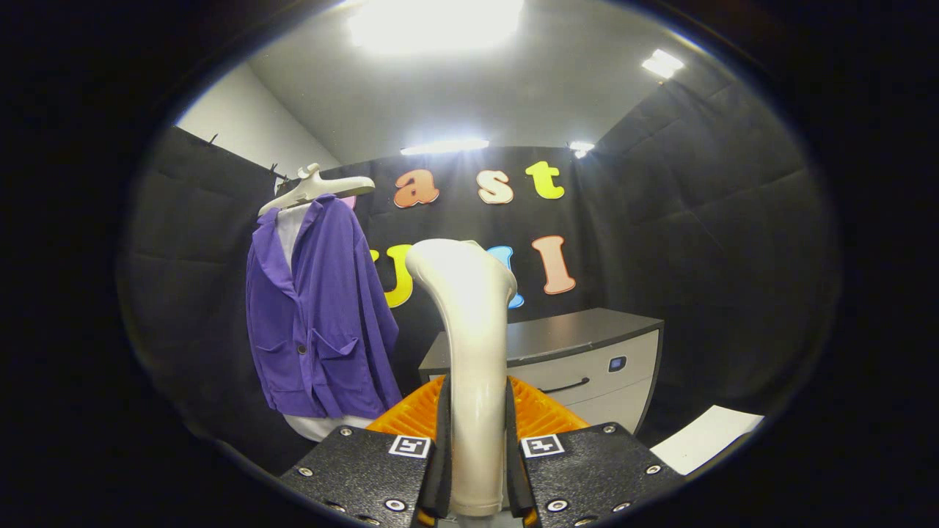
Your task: Iron the clothes twice with a garment steamer, once on the left side and once on the right side.
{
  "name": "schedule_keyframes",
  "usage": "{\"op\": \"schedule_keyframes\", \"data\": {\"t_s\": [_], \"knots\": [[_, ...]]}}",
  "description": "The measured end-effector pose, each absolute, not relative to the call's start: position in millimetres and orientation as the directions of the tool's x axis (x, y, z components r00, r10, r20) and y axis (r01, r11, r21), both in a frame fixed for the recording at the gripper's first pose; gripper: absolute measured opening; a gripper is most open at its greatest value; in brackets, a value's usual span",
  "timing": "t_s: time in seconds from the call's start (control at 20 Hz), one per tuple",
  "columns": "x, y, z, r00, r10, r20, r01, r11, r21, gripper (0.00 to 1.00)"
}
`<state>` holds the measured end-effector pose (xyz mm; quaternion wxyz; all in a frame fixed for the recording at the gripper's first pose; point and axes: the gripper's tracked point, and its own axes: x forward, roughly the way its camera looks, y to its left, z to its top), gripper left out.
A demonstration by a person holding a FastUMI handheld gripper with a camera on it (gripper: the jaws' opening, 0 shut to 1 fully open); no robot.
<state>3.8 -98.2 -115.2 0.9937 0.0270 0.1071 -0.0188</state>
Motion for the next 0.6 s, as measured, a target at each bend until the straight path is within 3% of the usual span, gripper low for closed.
{"op": "schedule_keyframes", "data": {"t_s": [0.6], "knots": [[-1.3,-99.4,-111.1,0.977,-0.028,-0.213,0.039,0.998,0.051,0.30]]}}
